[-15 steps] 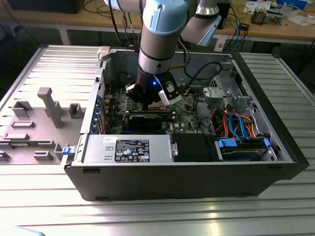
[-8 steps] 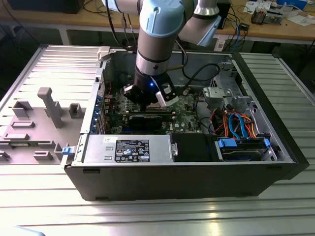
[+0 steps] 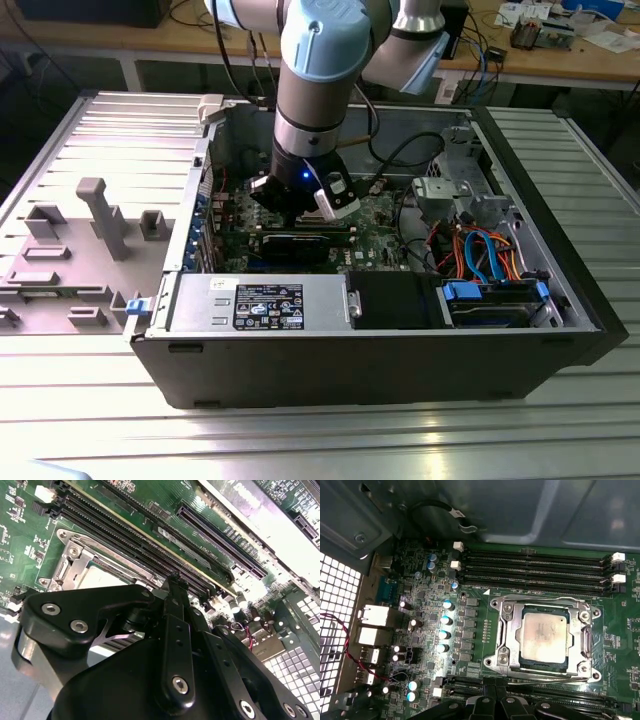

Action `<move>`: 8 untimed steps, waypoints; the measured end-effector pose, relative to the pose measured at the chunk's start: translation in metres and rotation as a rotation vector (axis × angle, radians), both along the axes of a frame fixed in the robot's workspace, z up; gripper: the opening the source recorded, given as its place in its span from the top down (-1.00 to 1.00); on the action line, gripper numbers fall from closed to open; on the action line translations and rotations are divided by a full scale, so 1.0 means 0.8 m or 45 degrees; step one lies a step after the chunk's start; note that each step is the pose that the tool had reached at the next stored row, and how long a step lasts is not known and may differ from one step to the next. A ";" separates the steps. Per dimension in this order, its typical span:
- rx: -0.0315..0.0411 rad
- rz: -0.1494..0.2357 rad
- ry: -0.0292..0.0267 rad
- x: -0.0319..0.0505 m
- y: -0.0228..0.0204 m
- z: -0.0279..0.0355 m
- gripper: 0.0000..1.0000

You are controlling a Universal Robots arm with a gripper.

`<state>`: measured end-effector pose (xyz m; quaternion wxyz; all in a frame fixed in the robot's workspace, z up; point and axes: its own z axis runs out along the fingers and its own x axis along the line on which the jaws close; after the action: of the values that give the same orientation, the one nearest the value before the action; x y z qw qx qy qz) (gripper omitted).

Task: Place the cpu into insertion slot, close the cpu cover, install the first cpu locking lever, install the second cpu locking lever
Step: 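Install the second cpu locking lever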

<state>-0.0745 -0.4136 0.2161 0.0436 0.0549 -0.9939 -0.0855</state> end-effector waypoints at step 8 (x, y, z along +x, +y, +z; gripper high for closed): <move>0.0044 0.000 0.0000 0.000 0.0000 0.0000 0.79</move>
<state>-0.0745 -0.4136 0.2161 0.0435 0.0550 -0.9937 -0.0872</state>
